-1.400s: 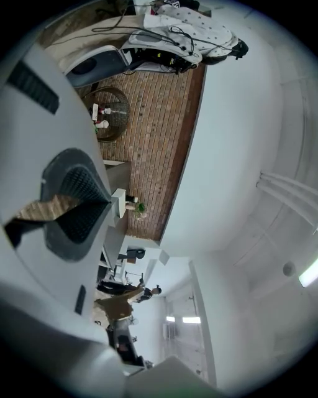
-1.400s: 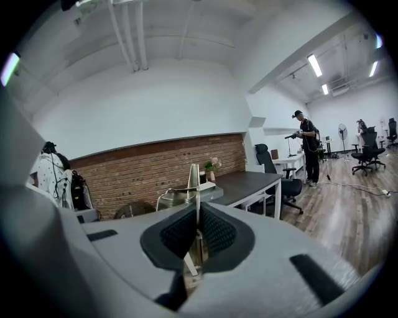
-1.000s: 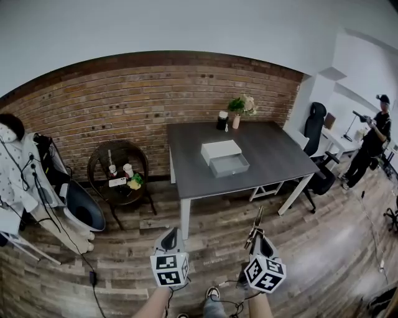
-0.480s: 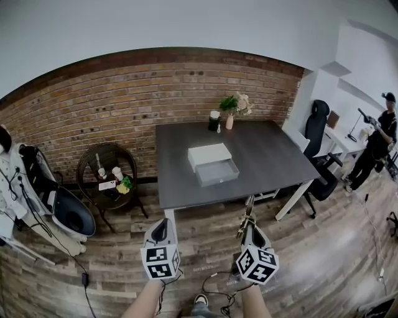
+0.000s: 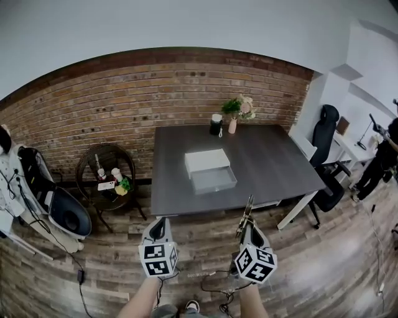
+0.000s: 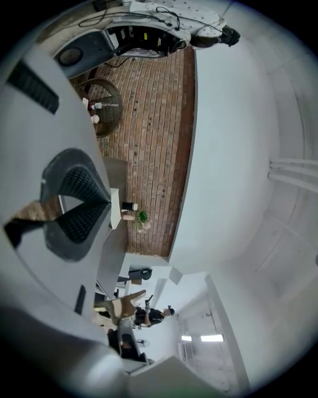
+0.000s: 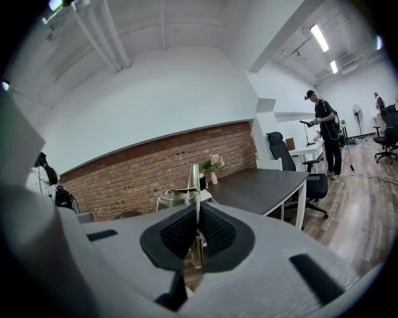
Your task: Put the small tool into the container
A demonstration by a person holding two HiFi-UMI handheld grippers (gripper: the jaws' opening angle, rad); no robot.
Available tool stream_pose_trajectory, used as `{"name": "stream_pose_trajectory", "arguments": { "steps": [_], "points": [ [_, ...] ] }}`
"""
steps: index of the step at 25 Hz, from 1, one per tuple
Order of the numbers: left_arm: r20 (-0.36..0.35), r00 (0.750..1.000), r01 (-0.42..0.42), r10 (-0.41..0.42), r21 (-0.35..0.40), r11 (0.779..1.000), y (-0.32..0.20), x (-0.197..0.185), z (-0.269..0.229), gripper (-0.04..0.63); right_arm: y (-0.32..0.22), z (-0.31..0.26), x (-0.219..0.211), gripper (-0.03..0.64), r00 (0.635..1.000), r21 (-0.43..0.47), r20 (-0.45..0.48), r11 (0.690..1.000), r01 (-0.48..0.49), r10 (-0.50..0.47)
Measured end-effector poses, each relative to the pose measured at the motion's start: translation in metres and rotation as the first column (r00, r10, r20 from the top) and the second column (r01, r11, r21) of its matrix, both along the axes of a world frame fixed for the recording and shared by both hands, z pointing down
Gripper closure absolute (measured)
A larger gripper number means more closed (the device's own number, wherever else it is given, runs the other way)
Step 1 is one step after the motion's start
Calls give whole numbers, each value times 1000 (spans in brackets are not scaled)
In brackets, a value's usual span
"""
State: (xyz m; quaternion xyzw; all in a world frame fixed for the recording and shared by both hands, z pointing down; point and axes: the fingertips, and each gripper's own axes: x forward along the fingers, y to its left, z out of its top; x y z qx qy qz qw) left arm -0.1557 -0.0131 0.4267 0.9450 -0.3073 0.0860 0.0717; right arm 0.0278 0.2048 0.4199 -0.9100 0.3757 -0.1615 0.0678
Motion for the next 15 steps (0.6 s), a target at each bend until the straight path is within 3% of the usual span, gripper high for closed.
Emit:
{"name": "stream_pose_trajectory", "arguments": {
  "steps": [8,15],
  "points": [
    [31,999,4,-4,10,1000,-13,34,8,594,-6,15,39,611,999,-8,34,1000,-7,7],
    [42,999,2,-1,-37,999,-44,73,34,594,-34,31,69,611,999,-42,45,999,1,1]
  ]
}}
